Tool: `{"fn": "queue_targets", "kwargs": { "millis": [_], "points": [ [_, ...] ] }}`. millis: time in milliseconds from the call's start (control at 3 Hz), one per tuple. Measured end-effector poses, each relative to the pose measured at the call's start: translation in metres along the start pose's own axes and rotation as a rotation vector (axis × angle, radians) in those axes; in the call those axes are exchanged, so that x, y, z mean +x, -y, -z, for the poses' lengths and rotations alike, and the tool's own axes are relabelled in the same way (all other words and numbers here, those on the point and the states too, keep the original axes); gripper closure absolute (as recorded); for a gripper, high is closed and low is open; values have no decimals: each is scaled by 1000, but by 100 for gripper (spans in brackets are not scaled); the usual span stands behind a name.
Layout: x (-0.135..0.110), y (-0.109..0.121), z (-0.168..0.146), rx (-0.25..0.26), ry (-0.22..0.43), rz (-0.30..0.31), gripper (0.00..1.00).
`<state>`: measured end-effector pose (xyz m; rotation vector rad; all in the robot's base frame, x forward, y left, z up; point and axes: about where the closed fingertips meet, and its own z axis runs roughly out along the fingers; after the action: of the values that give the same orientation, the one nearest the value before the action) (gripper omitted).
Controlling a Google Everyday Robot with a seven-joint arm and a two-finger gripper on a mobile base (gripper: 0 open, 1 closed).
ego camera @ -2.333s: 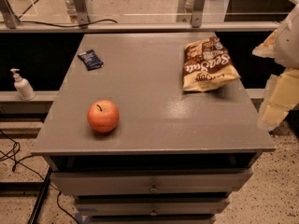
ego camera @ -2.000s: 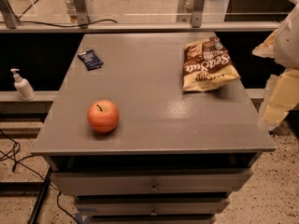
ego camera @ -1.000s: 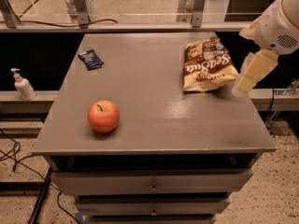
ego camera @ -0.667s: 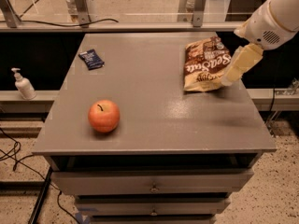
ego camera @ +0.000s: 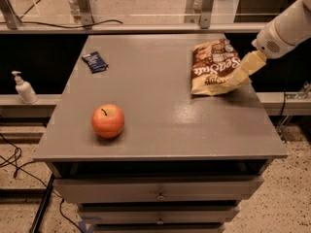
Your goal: Move brown chip bag near rxbar blueberry
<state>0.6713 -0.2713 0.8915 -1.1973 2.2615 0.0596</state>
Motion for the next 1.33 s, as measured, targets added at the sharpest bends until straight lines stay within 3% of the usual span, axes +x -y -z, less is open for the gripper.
{"fn": "queue_targets", "kwargs": {
  "millis": [333, 667, 1333],
  "points": [
    [22, 17, -24, -10, -18, -104, 0],
    [10, 12, -38, -69, -23, -155, 18],
    [-25, -16, -33, -181, -51, -170, 64]
  ]
}}
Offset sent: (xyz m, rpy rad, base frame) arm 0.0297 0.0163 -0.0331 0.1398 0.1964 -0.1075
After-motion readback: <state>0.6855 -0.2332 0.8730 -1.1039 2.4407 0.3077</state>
